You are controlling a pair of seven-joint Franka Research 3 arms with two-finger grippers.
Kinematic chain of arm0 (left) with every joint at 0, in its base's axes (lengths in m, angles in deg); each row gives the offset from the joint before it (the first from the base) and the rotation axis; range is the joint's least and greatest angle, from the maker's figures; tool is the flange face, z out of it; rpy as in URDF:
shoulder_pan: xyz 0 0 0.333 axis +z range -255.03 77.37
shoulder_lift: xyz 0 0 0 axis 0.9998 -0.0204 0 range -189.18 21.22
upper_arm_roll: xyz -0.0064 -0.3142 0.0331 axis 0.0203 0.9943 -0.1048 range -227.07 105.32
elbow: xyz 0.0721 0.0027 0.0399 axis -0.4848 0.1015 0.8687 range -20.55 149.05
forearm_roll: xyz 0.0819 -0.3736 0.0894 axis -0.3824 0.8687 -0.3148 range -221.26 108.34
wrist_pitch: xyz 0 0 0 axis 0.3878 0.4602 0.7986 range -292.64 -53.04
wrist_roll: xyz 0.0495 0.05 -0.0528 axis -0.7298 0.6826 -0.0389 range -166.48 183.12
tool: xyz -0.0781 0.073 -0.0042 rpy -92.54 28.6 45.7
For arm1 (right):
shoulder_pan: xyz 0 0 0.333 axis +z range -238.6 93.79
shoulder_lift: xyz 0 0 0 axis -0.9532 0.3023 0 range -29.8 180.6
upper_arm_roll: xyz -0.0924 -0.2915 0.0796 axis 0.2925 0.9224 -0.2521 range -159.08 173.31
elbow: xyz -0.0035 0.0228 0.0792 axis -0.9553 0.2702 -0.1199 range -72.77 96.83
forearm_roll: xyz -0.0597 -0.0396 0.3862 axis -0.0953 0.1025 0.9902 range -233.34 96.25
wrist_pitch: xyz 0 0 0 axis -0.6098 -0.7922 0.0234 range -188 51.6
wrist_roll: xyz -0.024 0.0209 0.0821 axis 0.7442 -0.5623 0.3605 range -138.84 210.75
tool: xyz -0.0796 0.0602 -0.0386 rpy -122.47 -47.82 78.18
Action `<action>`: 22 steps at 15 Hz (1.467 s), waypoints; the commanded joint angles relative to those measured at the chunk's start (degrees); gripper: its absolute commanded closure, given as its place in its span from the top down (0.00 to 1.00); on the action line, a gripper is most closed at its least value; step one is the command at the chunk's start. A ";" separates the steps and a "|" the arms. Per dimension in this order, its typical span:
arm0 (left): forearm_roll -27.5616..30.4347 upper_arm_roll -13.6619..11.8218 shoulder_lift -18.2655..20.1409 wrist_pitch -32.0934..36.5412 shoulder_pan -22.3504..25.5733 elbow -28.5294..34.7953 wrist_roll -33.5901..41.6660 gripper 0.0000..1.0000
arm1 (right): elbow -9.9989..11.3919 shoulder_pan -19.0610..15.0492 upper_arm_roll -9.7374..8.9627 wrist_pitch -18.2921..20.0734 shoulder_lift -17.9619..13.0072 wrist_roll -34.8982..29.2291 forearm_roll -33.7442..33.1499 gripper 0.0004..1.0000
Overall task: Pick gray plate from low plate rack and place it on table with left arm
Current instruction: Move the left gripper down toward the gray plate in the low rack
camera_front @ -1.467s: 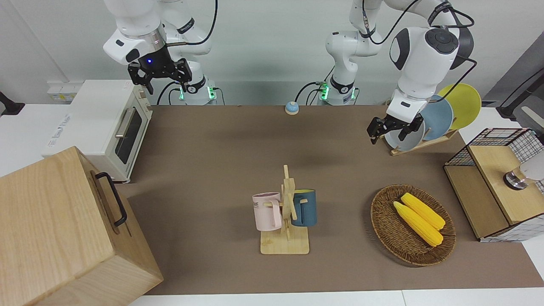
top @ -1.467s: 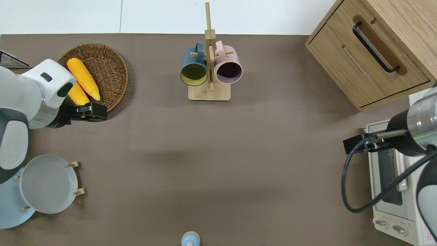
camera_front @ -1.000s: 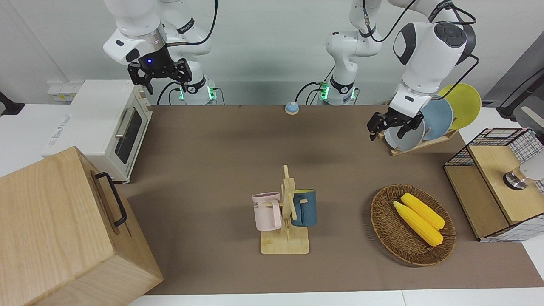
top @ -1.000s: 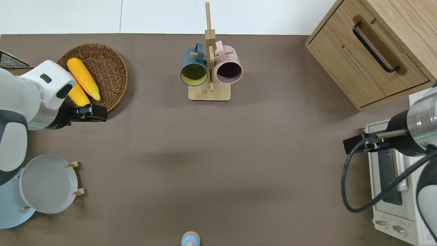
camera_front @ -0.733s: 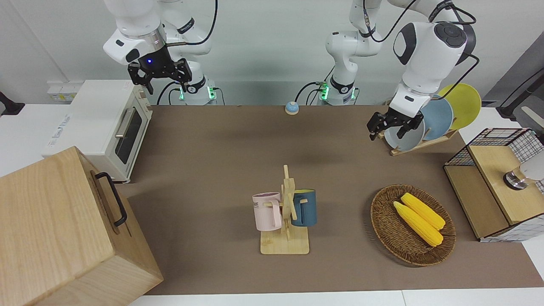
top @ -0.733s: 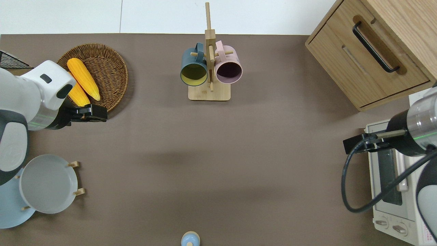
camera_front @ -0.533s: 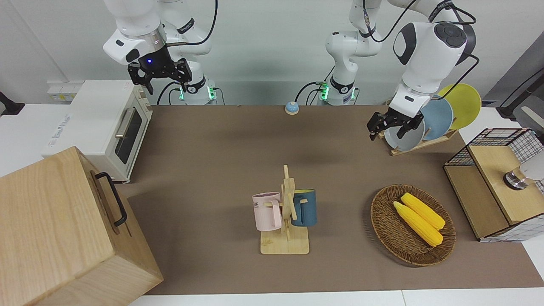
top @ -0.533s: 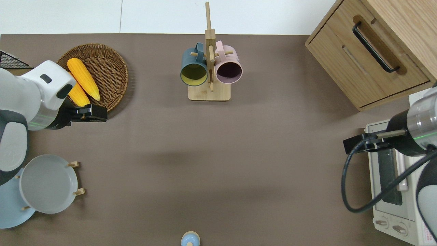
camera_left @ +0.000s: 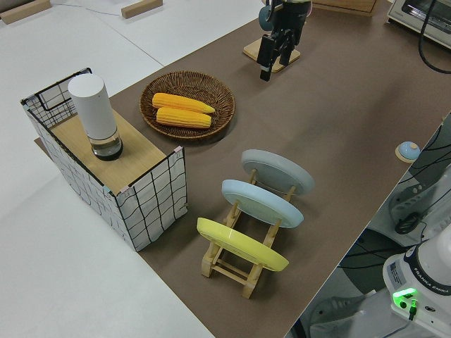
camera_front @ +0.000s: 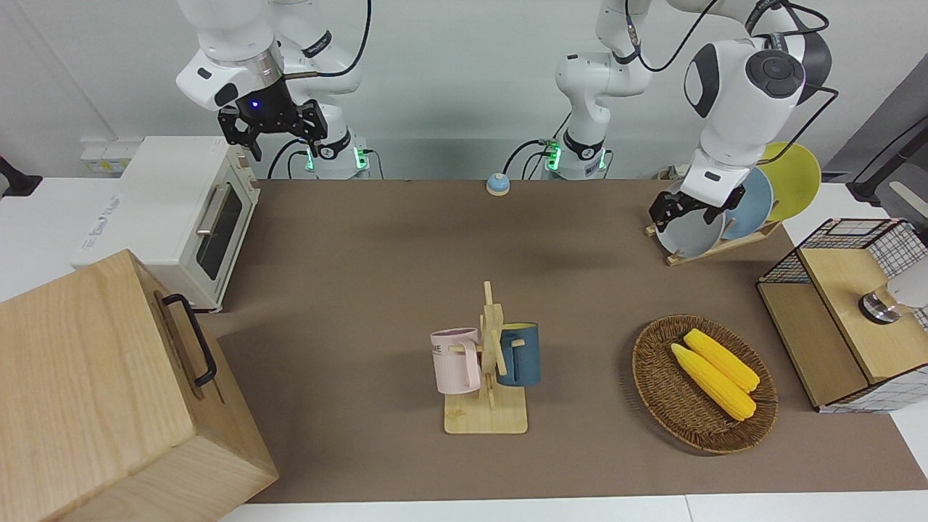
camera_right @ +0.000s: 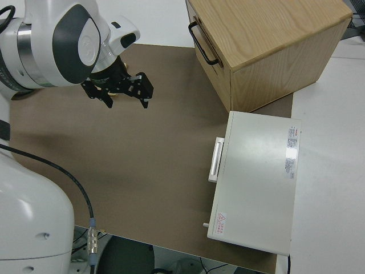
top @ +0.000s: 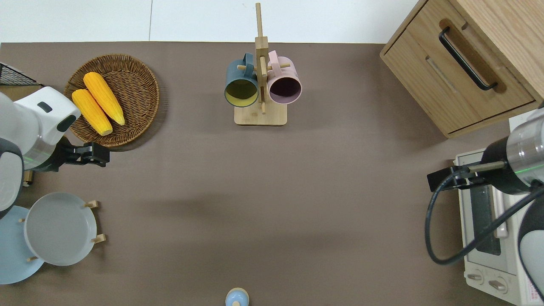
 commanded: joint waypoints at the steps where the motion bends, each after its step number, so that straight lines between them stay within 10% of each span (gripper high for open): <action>1: -7.95 -2.03 0.35 3.78 -0.60 3.31 0.06 1.00 | -0.35 -0.76 -0.37 0.87 -0.27 0.19 0.20 0.99; 10: -23.08 -2.82 3.51 1.07 0.02 15.61 0.67 1.00 | -0.35 -0.85 -0.37 0.87 -0.27 0.19 0.20 0.99; 17: -23.53 -7.75 6.32 -2.37 -0.07 23.88 0.50 0.99 | -0.35 -0.85 -0.37 0.87 -0.27 0.19 0.20 0.99; 20: -23.01 -7.92 5.88 -2.45 -0.42 24.68 0.06 0.62 | -0.35 -0.76 -0.37 0.87 -0.27 0.19 0.20 0.99; 22: -22.92 -7.84 5.88 -2.02 -0.60 24.50 -0.21 0.56 | -0.35 -0.76 -0.37 0.87 -0.27 0.19 0.20 0.99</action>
